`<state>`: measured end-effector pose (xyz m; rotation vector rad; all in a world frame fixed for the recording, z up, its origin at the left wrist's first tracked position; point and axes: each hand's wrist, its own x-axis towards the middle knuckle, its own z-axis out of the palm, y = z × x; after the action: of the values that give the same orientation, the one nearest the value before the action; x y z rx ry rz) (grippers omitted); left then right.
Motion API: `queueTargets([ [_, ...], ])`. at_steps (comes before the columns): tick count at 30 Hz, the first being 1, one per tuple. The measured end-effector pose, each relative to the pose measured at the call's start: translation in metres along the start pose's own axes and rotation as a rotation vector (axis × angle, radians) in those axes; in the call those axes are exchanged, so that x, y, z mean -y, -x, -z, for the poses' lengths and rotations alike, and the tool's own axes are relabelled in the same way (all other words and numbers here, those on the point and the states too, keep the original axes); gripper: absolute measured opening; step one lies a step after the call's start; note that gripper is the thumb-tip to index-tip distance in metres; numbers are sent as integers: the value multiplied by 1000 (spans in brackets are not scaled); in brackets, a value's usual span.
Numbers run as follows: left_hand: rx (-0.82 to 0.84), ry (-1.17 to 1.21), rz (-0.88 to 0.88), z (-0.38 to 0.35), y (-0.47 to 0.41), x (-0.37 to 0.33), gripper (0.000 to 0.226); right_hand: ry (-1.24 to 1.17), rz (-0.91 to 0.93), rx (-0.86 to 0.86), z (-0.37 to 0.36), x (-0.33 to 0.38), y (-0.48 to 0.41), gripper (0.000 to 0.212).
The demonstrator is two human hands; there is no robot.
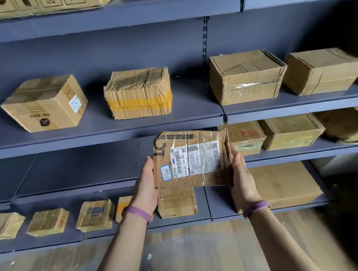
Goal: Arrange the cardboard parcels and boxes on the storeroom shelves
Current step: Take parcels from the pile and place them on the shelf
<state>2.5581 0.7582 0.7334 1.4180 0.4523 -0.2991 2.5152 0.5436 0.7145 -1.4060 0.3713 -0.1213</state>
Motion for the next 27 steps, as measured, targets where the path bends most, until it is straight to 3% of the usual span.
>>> queueTargets([
  [5,203,-102,35,-21,-25,1,57,-59,39,-205,13,5,6,76],
  [8,316,-137,38,-33,-33,3,56,-132,58,-303,20,2,13,56],
  [12,457,-232,47,-59,-37,4,58,-149,100,-469,33,2,34,53],
  [15,574,-263,46,-86,-32,11,56,-164,116,-595,52,0,53,65],
  [20,727,-295,70,-144,-14,28,52,-171,140,-806,97,-3,88,42],
  [27,962,-357,92,-242,34,56,57,-181,140,-1029,176,2,133,45],
])
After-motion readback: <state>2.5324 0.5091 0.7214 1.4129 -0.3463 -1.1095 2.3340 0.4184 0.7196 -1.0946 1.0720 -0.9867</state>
